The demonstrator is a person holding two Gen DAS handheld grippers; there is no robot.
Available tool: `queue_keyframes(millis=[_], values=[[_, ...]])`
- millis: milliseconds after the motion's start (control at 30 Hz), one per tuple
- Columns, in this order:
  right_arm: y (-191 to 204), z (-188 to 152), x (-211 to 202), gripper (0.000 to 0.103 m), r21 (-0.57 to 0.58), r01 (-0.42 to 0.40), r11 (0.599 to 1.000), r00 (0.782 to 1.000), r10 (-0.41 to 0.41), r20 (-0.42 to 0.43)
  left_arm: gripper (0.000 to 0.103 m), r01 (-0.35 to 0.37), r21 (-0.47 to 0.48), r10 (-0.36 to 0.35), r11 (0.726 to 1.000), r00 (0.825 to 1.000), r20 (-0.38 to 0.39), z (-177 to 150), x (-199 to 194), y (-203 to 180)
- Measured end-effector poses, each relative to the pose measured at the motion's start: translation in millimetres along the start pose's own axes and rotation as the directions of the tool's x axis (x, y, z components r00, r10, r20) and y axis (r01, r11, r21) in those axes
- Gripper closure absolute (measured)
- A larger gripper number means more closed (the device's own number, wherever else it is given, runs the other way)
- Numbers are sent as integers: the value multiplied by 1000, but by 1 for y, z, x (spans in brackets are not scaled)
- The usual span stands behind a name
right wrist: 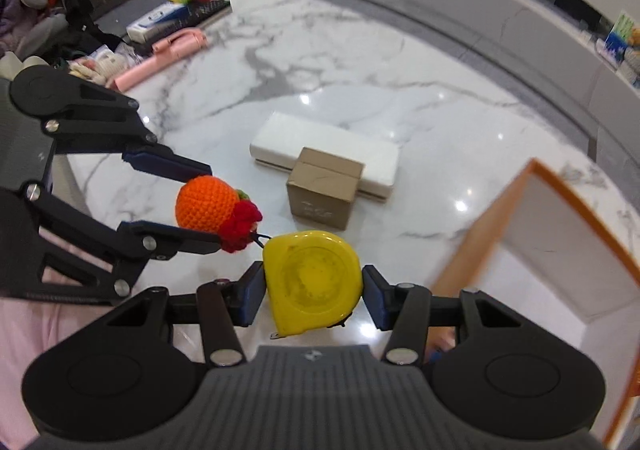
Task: Organize objects
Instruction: 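Lift and carry the crochet ball and tape measure over the orange box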
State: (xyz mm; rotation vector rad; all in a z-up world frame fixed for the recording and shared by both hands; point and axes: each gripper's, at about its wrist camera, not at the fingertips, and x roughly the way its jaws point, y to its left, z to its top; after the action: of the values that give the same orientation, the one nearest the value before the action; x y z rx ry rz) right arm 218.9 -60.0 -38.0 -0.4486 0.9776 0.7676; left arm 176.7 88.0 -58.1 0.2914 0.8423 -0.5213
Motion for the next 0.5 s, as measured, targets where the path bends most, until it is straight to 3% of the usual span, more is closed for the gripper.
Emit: queue_keyframes(millis=[167,267,500], values=[[-28,-14,-51,49,-30,35,999,999,-34,28,57,54,60,-58,997,997,56,36,-4,-30],[-51,-21,-71,49,-52,101,994,995,-99,25,57,73,92,-81,993,993,85,57,2,-45],[-107,-43,-72,49,-75,217,973,971,-223,-82,57,123,142,-135,982,988,80,94,41,-72]])
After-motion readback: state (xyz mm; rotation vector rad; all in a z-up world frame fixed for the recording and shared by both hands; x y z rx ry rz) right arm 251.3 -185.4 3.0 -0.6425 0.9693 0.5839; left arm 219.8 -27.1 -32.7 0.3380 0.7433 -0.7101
